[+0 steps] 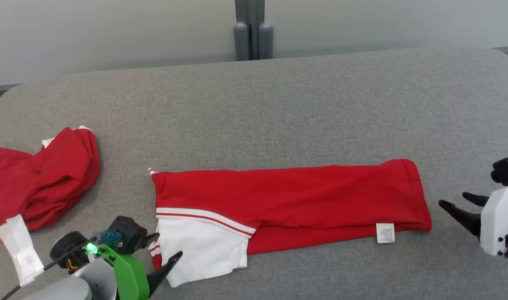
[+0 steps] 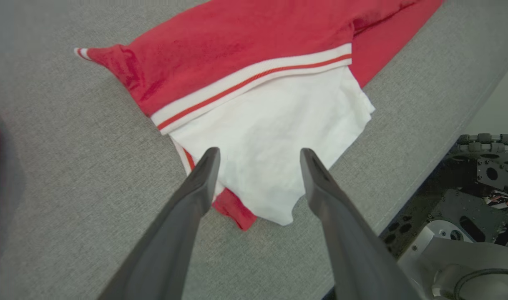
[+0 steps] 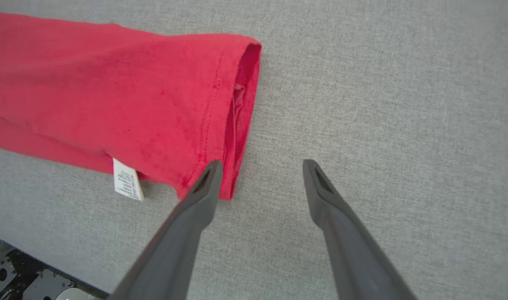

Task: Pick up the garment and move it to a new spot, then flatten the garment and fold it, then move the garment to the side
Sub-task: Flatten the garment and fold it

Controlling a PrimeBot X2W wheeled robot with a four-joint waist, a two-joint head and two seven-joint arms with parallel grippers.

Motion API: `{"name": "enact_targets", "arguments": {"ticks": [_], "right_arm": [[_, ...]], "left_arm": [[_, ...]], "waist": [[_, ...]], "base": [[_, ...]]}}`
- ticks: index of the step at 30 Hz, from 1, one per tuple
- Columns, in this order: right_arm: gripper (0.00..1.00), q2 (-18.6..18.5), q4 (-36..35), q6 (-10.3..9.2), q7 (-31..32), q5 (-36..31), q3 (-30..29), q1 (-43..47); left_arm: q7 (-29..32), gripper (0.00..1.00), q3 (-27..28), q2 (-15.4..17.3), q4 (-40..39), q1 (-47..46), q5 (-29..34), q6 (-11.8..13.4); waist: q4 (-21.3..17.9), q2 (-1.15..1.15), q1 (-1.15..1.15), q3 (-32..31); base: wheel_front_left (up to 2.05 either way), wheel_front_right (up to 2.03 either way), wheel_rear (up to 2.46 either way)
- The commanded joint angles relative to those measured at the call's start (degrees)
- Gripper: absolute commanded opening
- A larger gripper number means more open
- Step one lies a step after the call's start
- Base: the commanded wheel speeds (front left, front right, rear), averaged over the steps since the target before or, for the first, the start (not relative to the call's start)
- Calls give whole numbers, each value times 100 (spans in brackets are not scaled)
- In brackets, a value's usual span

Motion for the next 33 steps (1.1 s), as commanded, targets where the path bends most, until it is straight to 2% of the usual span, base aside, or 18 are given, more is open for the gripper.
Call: {"name": "enact_targets", "arguments": {"ticks": [1, 5, 8, 10, 13, 16, 20, 23, 25, 29, 33], "right_arm": [[100, -19, 75, -6, -71, 103, -107, -36], [100, 152, 209, -3, -620, 421, -614, -134], [100, 263, 166, -3, -1286, 509, -961, -63], [100, 367, 129, -3, -1688, 448, -1134, 30], [100, 576, 92, -3, -1942, 246, -1521, 212], [100, 951, -86, -3, -1968, -403, -2535, 490], [100, 1757, -555, -2, -1967, -1686, -4083, 1253], [100, 2366, -1070, -2, -1970, -2639, -4945, 1831], [100, 2740, -1351, -2, -1969, -3115, -5251, 2139], [100, 3247, -1667, -2, -1970, -3814, -5537, 2558], [100, 3622, -1666, -2, -1970, -4236, -5647, 2746]], "left_arm": [[-107, 100, 67, 47, 63, 5, 69, 104], [-666, 100, 451, -110, 268, -37, 27, 582], [-1416, 100, 939, -366, 417, 85, -223, 924], [-1801, 100, 1235, -533, 517, 215, -381, 1014], [-2020, 100, 1863, -871, 618, 369, -482, 1098], [-2034, 100, 3099, -1392, 351, 757, 132, 1156], [-2028, 100, 4307, -2085, 2, 1434, 1197, 1024], [-2029, 100, 4886, -2573, -38, 1899, 1898, 838], [-2030, 100, 5177, -2869, -14, 2097, 2243, 680], [-2030, 100, 5723, -3451, 35, 2402, 2796, 277], [-2031, 100, 5935, -3791, 267, 2625, 3600, 1]], "waist": [[-5, 0, 0, -41], [-17, 0, 0, -100], [-20, 0, 0, -154], [-23, 0, 0, -190], [-4, 0, 0, -215], [-3, 0, 0, -178], [16, 0, 0, -77], [38, 0, 0, -28], [55, 0, 0, 7], [97, 0, 0, 46], [110, 0, 0, 77]], "base": [[0, 0, 0], [0, 0, 0], [0, 0, 0], [0, 0, 0], [0, 0, 0], [0, 0, 0], [0, 0, 0], [0, 0, 0], [0, 0, 0], [0, 0, 0], [0, 0, 0]]}}
